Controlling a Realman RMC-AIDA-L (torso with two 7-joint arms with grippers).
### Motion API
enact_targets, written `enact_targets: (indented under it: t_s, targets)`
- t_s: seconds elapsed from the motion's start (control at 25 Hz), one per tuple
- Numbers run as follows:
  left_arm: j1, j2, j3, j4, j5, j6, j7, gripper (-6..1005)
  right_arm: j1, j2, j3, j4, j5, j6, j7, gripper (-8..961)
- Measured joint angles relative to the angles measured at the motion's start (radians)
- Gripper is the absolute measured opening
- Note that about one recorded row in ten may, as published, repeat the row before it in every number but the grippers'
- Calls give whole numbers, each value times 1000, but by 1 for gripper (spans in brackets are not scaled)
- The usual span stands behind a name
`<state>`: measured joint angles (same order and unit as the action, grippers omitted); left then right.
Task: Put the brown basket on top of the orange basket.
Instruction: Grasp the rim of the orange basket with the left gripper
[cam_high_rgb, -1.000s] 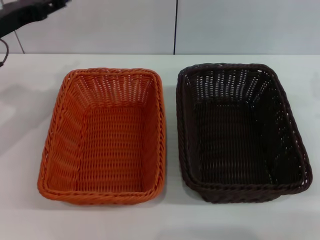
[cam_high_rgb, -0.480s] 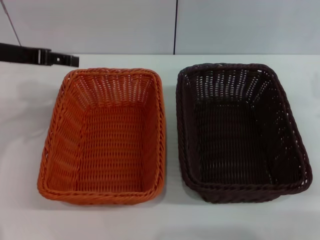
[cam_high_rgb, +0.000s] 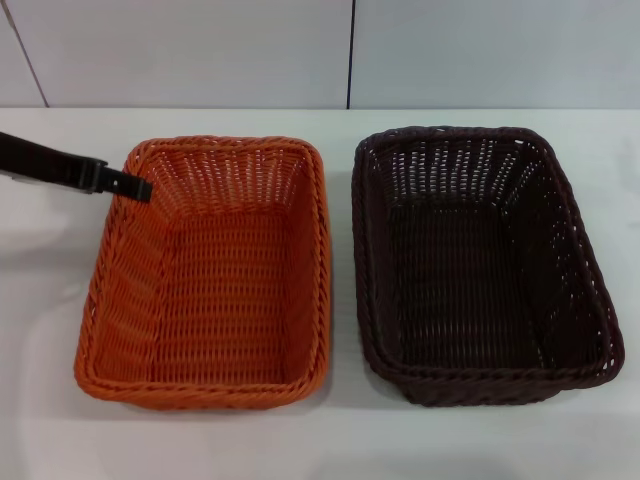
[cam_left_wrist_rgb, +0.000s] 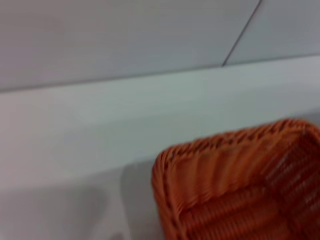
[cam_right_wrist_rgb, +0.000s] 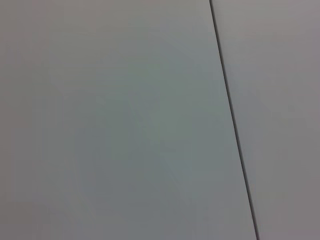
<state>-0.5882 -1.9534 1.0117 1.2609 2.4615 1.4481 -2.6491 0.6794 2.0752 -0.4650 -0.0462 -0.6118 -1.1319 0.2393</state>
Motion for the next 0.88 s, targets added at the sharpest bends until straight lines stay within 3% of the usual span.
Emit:
enact_targets:
  t_s: [0.24, 0.56, 0.88]
  targets:
    - [9, -5, -5, 31, 59, 50, -33, 853, -4, -1, 9, -8, 0, 0, -2, 625]
    - [20, -57, -35, 24, 136, 50, -23, 849, 3, -2, 9, -24, 0, 25, -5, 624]
    - [36, -89, -35, 20, 157, 31, -11, 842, 6, -3, 10, -37, 1, 49, -2, 625]
